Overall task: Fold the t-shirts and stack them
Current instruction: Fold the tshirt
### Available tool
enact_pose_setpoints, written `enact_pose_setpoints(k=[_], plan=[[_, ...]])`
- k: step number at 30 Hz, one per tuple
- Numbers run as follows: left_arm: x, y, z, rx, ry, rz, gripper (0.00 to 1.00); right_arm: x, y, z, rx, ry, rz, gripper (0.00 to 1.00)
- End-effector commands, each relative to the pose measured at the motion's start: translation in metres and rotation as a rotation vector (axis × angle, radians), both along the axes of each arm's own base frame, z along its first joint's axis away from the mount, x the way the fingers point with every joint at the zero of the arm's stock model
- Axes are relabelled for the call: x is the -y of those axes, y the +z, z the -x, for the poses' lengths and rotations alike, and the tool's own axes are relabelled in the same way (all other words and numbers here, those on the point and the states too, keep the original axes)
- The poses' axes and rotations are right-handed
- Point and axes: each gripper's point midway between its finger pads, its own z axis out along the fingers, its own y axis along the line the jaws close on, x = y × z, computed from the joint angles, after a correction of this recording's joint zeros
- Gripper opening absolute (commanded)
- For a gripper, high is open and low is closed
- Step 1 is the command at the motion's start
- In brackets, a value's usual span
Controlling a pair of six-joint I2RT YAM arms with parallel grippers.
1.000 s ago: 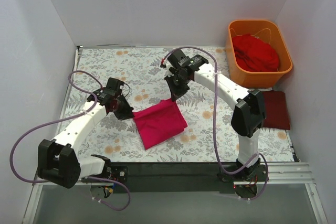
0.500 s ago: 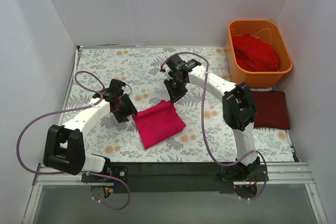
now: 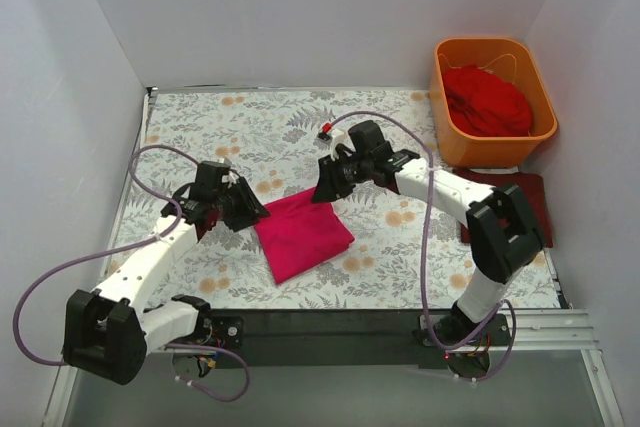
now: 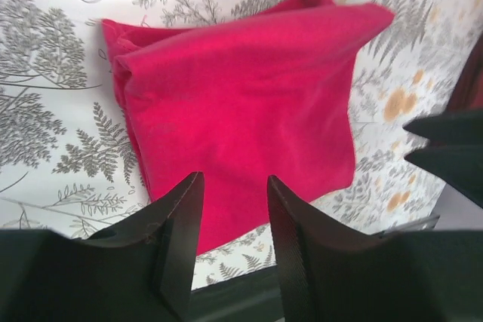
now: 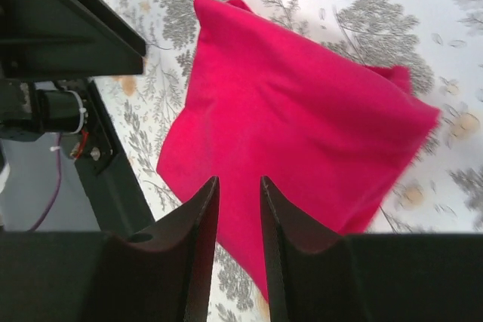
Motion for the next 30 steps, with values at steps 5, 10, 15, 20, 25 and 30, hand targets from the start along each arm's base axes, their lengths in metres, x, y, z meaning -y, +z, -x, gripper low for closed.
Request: enact_pose_setpoints(k=[5, 10, 15, 20, 25, 30], plan=[[0.009, -0.034, -0.04, -0.021, 0.058, 0.136, 0.31, -0.054, 0.001, -0.028, -0.029, 0.086, -0.297, 0.38], [-0.006, -0.069, -0.074, -0.118, 0.144, 0.151, 0.3, -0.057, -0.048, -0.07, -0.101, -0.022, -0.274, 0.4], [-0.02, -0.101, -0.082, -0.216, 0.197, 0.123, 0.31, -0.037, -0.081, -0.099, -0.181, -0.161, -0.276, 0.41], [-0.02, -0.096, -0.092, -0.211, 0.173, 0.118, 0.36, -0.024, -0.062, -0.108, -0.184, -0.178, -0.325, 0.44], [-0.013, -0.044, -0.095, -0.101, 0.099, 0.136, 0.57, -0.014, -0.02, -0.073, -0.188, -0.118, -0.375, 0.5], [0.004, 0.014, -0.062, 0.002, 0.028, 0.167, 0.6, -0.01, 0.009, -0.015, -0.188, -0.02, -0.407, 0.58]])
